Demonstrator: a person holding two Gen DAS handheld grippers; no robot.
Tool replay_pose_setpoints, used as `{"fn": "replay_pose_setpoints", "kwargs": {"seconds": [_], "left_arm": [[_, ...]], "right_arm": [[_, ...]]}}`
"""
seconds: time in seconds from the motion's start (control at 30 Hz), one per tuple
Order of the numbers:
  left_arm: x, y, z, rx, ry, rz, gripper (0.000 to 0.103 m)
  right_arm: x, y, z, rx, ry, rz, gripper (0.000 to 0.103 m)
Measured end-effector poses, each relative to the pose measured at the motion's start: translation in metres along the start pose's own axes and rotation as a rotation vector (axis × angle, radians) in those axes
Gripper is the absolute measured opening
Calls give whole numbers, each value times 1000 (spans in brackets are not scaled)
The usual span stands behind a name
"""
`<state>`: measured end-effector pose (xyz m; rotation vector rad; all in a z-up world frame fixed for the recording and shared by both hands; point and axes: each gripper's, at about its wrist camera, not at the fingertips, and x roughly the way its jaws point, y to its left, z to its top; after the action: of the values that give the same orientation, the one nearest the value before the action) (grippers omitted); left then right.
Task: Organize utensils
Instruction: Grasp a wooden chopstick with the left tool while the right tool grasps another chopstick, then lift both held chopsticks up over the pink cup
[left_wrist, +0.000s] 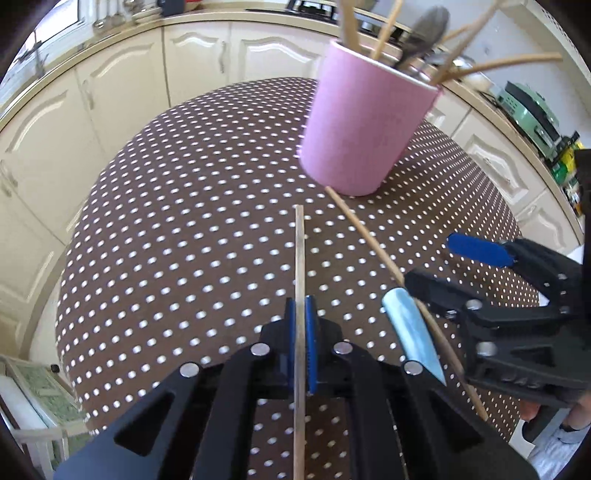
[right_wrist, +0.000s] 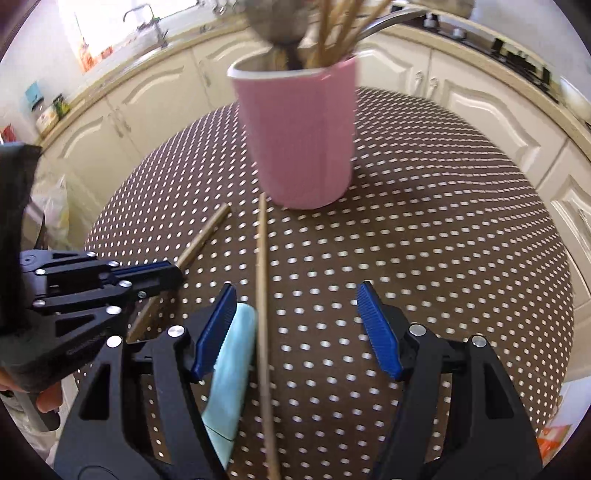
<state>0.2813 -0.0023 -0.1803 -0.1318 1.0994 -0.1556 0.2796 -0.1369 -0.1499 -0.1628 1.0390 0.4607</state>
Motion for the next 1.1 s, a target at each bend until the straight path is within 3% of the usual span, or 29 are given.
{"fn": "replay_pose_setpoints", "kwargs": {"seconds": [0.13,0.23,0.37,0.53,0.8,1.1], "left_arm": [[-10,18,-1,-37,-25,0,5],[-14,24,2,-58,-43,-12,5],[-20,29,4,-66,-68,-28,5],[-37,23,5,-55,-139,-54,5],[-77,13,1,-16,-299,-95,5],[-123,-3,6,37,-534,-131,5]], "right_arm": [[17,6,11,-4,54,-21,51],[24,14,18,-52,87,-73,45],[26,21,24,-87,108,-86,9],[17,16,17,-54,55,-50,8],[-38,-10,-9,-23,-104,19,6],[-122,-23,-28,23,-412,77,6]]}}
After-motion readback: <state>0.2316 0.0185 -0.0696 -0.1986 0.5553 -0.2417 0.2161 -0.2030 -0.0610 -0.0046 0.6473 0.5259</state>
